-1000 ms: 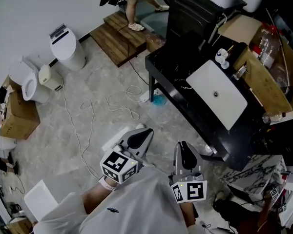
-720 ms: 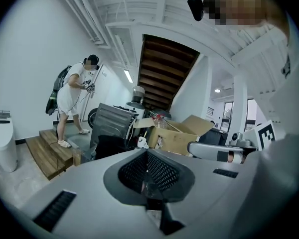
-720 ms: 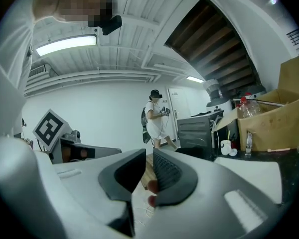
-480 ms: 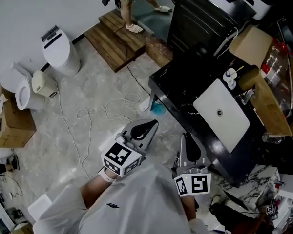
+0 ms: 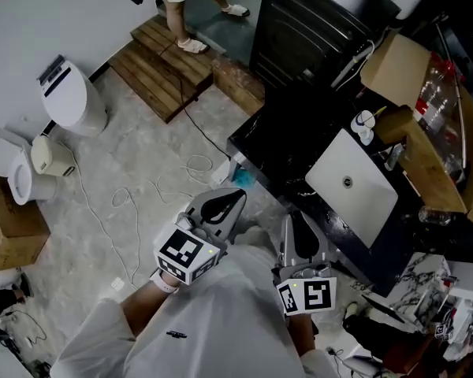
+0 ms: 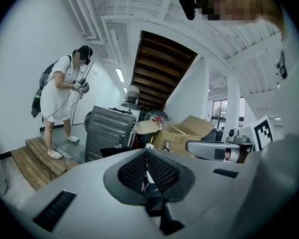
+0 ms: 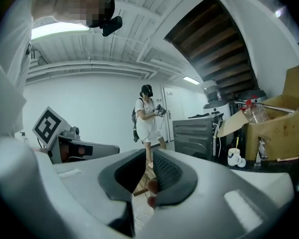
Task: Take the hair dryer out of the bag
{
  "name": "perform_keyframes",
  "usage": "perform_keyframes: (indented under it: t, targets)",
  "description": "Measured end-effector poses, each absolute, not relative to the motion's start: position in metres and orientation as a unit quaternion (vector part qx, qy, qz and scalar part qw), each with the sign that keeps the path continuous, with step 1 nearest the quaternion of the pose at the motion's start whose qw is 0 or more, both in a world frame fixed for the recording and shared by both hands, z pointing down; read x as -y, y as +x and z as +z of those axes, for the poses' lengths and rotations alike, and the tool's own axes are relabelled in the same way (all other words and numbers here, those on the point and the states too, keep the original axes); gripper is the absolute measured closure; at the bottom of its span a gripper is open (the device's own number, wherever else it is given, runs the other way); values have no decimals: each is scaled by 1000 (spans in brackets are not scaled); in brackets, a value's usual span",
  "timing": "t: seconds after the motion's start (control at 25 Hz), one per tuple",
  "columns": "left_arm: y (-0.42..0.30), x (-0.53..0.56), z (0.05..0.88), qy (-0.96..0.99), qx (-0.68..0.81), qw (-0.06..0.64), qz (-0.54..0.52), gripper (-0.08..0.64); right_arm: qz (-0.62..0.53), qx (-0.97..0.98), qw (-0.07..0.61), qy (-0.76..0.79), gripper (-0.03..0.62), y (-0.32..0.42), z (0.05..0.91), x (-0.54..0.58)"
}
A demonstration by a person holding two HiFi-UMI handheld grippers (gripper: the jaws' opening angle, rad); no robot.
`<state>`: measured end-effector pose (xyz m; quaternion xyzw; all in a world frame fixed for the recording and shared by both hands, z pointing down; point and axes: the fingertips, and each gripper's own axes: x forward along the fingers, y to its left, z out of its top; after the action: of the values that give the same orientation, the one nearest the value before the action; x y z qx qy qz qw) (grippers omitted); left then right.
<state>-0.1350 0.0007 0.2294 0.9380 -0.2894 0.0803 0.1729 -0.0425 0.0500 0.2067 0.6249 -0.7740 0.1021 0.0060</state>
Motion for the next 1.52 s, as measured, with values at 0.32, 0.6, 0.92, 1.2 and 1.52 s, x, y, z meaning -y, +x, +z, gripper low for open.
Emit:
perform_keyframes:
  t: [0.32, 0.6, 0.92, 1.2, 1.52]
  targets:
    - [-115, 13, 242, 942, 264, 184, 99, 551, 116, 756, 6, 644, 537, -20, 217, -32]
    - [-91, 32, 266, 945, 234, 176, 148, 551, 132, 744, 4, 655, 543, 3, 238, -20]
    - [-52, 70, 306, 942, 219, 152, 202, 488, 140, 741, 8, 656, 543, 32, 266, 7]
    - [-29, 99, 359, 934, 210, 125, 260, 454, 161, 739, 21, 653, 543, 44, 295, 27]
    - [-9, 122, 427, 918, 202, 88, 331, 432, 191, 740, 41, 644, 543, 48, 331, 43]
